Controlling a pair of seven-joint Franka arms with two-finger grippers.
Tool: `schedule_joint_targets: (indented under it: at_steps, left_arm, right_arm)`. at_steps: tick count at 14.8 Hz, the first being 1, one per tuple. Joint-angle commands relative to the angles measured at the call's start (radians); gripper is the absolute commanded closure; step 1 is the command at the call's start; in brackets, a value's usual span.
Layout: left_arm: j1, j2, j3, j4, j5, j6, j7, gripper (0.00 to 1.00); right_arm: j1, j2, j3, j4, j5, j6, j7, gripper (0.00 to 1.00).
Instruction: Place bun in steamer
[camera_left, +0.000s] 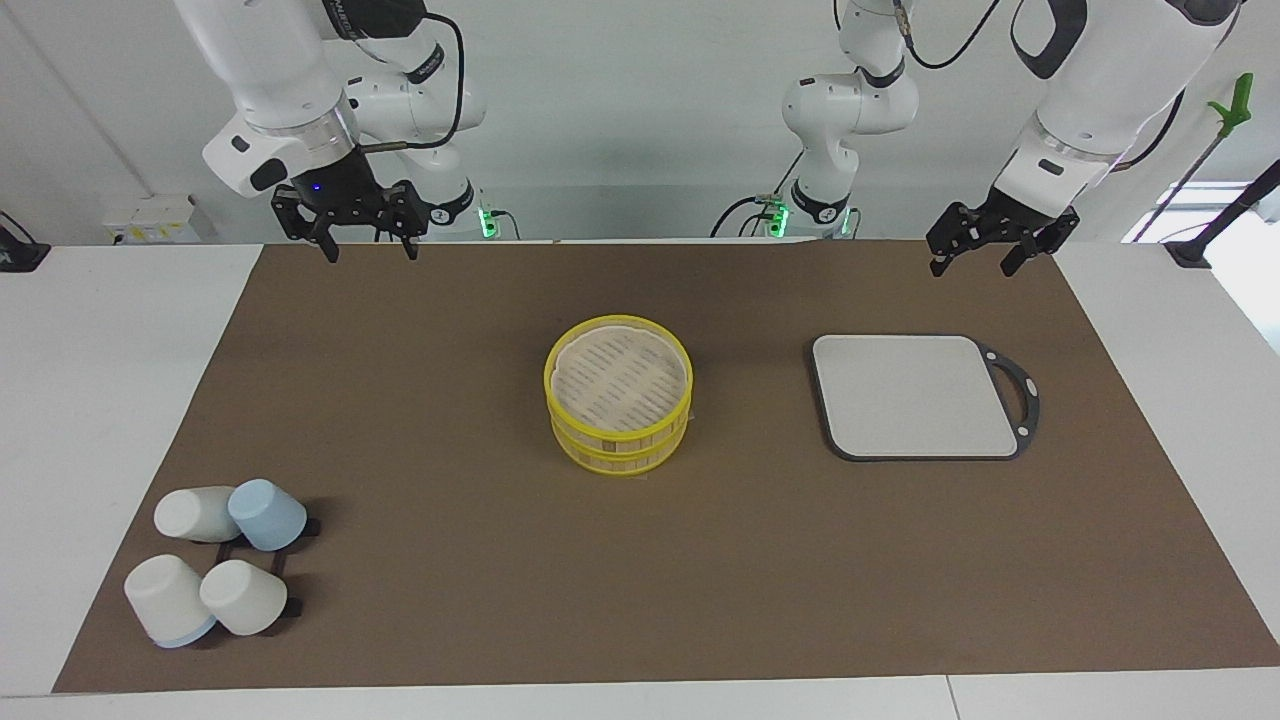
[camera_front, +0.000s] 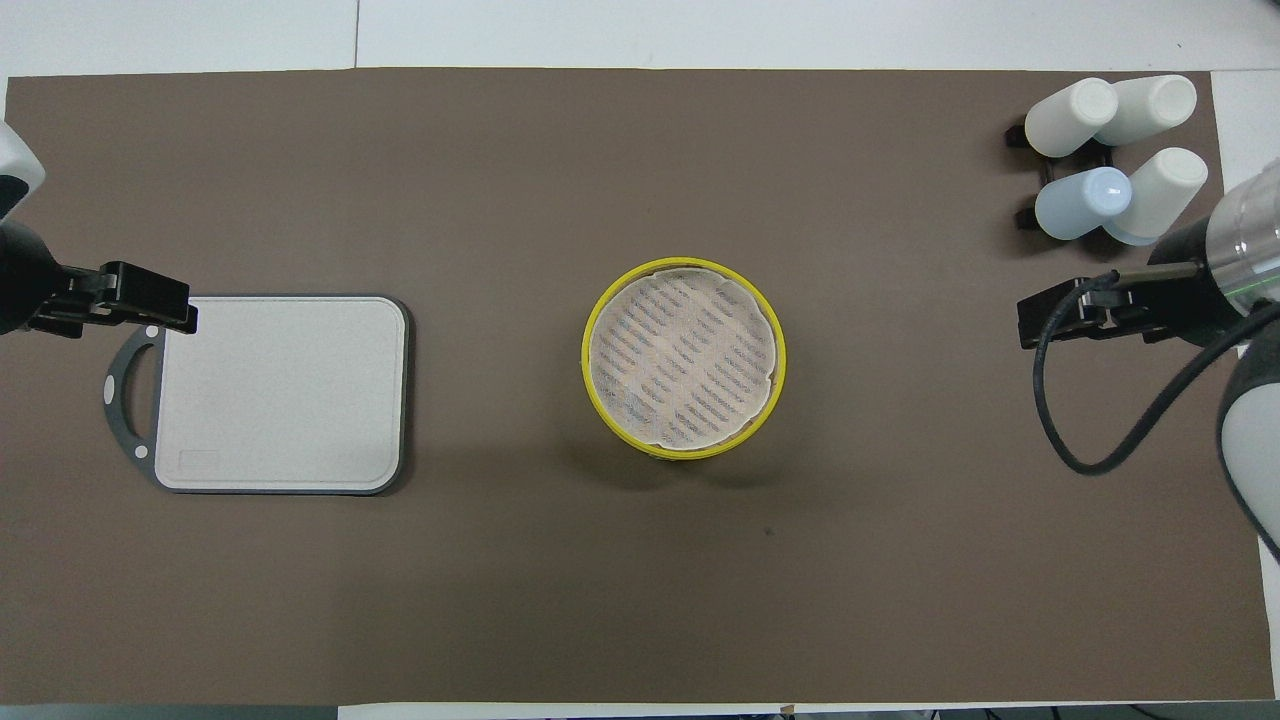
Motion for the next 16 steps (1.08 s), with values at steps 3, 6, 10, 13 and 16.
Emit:
schedule_joint_targets:
  at_steps: [3,6,10,13,16]
  left_arm:
    - [-0.002,-0.005,0.008,0.003,-0.009,0.007,0.017,0.00]
    - [-0.002,-0.005,0.008,0.003,-0.009,0.005,0.017,0.00]
    - [-0.002,-0.005,0.008,0.003,-0.009,0.007,0.017,0.00]
    - [-0.002,-0.005,0.008,0.003,-0.009,0.005,0.017,0.00]
    - [-0.002,-0.005,0.008,0.003,-0.009,0.005,0.017,0.00]
  right_arm:
    - [0.009,-0.033,-0.017,-0.006,0.003,0.009,-0.018,0.00]
    - [0.007,-0.030,-0.040,0.001,0.003,0.035,-0.024,0.00]
    - [0.007,-0.022,-0.077,0.007,0.000,0.037,-0.026,0.00]
    - [0.007,-0.022,-0.112,0.006,-0.016,0.029,-0.041,0.00]
    - [0.007,-0.022,-0.129,0.006,-0.016,0.026,-0.056,0.00]
